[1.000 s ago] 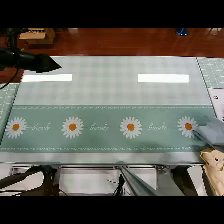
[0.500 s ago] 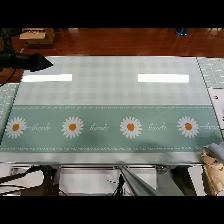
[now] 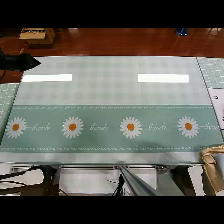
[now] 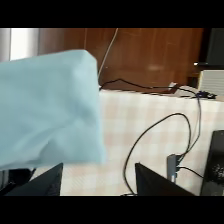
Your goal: Fold the shirts.
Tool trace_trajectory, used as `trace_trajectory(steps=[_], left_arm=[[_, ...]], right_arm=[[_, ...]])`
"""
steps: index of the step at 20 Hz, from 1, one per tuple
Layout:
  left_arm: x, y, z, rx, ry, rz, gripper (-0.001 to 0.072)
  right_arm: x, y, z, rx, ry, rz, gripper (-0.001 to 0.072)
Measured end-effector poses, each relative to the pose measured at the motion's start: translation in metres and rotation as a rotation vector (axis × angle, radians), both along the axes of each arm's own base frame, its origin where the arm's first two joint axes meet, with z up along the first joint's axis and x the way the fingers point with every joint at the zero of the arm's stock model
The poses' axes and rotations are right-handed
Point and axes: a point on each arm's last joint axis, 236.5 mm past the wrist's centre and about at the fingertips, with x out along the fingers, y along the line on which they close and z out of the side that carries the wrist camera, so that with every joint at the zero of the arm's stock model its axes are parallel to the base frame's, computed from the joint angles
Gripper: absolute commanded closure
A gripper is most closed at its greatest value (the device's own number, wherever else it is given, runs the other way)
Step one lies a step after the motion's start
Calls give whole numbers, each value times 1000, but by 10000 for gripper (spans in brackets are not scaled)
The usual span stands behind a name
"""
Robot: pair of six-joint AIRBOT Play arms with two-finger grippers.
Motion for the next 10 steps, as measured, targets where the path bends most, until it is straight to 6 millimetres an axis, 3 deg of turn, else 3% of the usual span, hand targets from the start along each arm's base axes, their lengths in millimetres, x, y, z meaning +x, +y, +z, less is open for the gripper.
trace_trajectory(steps=[4, 6, 8, 10], left_arm=[[0, 6, 1, -2, -4, 14, 438], [0, 3, 2, -18, -5, 11, 181], [1, -6, 7, -44, -17, -11, 165], [2, -26, 12, -67, -38, -61, 165]], right_arm=[[2, -9, 3, -30, 2, 30, 200], [21, -22, -2, -54, -62, 101, 204], [66, -38, -10, -79, -192, 250, 225], [135, -49, -15, -101, -359, 441, 225]])
